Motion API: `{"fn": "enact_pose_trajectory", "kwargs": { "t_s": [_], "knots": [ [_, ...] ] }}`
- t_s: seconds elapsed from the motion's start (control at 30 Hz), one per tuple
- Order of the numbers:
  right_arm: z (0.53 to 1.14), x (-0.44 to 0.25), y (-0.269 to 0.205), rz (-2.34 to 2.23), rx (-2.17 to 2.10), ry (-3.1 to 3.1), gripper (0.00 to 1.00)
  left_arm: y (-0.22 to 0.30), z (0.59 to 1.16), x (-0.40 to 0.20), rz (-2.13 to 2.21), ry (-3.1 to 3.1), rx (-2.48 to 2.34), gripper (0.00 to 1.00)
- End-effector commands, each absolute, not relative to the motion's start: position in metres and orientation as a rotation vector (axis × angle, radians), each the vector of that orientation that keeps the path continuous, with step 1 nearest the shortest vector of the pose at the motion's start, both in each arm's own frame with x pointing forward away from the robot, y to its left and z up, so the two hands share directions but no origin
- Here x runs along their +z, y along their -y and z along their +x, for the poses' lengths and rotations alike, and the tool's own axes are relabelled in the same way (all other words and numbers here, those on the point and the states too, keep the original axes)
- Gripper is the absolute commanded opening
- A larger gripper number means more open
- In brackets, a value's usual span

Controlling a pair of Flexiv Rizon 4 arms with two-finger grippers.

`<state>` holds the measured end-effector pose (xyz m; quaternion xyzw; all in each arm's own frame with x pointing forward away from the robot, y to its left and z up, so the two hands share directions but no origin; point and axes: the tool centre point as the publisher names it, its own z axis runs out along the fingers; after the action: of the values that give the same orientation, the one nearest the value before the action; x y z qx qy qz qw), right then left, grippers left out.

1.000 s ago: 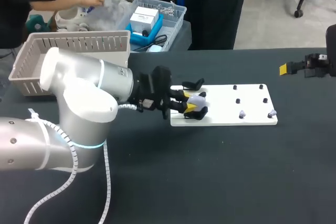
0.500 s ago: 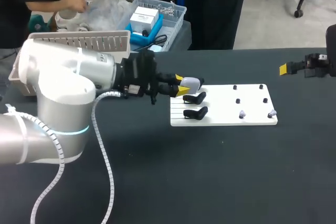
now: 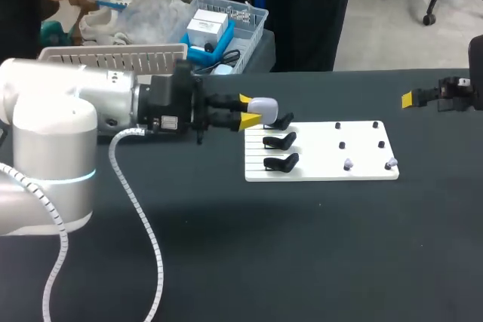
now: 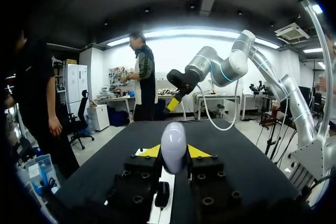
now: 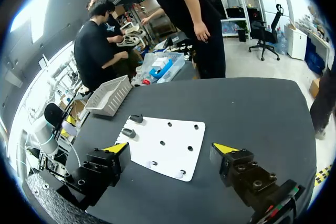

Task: Pick up each earbud case from the left stands, insert the matching earbuds, close the lid, and place the case in the box.

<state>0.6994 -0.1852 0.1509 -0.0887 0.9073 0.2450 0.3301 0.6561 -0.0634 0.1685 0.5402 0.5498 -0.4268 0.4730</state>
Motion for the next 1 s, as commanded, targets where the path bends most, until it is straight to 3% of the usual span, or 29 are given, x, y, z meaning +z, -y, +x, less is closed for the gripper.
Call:
{"fn": "enact_pose_trajectory", "kwargs": {
  "t_s": [0.03, 1.0],
  "knots": [
    [0.6999, 0.1504, 0.1857, -0.234, 0.642, -2.373, 1.00, 0.0565, 0.6470, 0.1733, 1.306, -1.313, -1.055, 0.00],
    [0.6999, 0.1504, 0.1857, -0.234, 0.642, -2.373, 1.00, 0.0539, 0.6382, 0.1798, 1.307, -1.268, -1.063, 0.00]
  ]
}}
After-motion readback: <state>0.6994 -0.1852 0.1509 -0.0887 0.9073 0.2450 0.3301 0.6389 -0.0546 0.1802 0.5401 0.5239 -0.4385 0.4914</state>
